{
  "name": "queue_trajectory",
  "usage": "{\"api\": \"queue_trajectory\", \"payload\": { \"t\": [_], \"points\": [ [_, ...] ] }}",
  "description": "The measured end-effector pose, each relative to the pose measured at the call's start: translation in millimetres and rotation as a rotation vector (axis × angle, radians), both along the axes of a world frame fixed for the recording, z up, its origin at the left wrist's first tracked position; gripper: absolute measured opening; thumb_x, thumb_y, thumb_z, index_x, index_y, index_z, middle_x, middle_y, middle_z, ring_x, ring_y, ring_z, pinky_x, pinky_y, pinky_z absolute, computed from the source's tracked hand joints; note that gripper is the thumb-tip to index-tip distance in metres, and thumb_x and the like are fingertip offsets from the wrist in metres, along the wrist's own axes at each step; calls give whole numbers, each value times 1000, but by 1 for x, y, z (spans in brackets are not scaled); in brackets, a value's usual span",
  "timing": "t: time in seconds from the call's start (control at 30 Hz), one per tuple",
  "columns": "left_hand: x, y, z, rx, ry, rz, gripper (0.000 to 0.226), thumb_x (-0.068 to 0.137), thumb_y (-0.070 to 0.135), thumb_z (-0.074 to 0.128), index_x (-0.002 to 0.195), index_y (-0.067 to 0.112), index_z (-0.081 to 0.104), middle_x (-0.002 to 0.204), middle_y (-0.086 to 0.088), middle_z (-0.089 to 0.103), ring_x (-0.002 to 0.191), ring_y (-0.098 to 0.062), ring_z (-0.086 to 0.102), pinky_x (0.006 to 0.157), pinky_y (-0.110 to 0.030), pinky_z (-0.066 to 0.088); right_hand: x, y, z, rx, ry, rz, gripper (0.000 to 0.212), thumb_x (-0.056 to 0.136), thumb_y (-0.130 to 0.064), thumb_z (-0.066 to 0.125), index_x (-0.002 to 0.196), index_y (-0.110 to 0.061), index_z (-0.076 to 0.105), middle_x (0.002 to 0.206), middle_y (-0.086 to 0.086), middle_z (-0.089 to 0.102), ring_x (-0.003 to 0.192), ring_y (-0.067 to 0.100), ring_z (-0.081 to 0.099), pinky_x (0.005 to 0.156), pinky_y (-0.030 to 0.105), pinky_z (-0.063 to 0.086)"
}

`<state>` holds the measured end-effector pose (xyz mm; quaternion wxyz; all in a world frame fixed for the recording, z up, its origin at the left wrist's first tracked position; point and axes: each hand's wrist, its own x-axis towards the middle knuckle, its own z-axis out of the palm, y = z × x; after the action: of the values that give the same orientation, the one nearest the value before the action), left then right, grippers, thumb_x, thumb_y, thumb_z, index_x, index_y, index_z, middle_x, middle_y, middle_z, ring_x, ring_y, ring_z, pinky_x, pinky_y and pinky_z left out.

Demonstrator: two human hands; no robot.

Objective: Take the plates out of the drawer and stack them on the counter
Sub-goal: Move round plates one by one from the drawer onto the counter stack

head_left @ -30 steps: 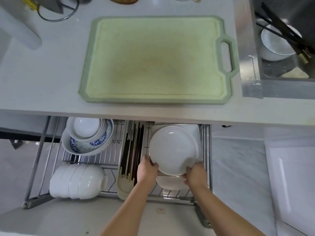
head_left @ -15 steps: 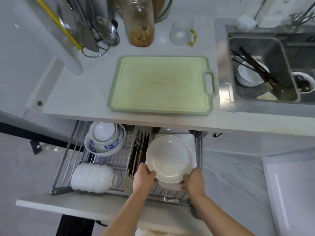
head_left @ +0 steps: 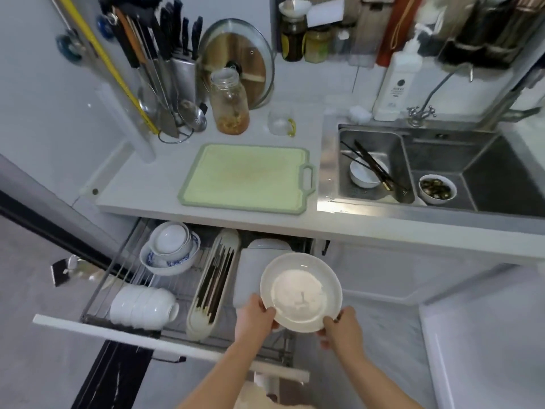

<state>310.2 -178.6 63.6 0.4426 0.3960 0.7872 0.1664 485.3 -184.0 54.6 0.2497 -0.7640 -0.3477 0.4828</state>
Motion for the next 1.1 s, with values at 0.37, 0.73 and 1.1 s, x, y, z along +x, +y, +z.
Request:
{"api": "queue_trajectory", "payload": {
  "t": [0.37,0.73,1.1],
  "points": [
    [150,-5,52,188,-100,-173,12,80,14,55,76,21,45,78,-3,64,74,-24,65,73,-39,58,150,-34,47,174,1,-186,13,83,0,52,86,-9,42,85,14,60,67,28,67,38,25,49],
    [276,54,107,318,-202,-388,12,73,11,49,68,18,42,60,-7,67,48,-18,61,61,-33,53,266,-9,100,298,-67,-403,14,84,-4,51,79,-13,41,83,12,59,57,22,68,42,30,53],
    [371,154,122,363,-229,-576,14,75,9,49,68,19,41,72,-13,68,66,-27,68,64,-38,55,337,63,120,348,-116,-614,16,83,0,50,95,-5,42,80,5,56,58,20,64,52,36,57]
  ]
}}
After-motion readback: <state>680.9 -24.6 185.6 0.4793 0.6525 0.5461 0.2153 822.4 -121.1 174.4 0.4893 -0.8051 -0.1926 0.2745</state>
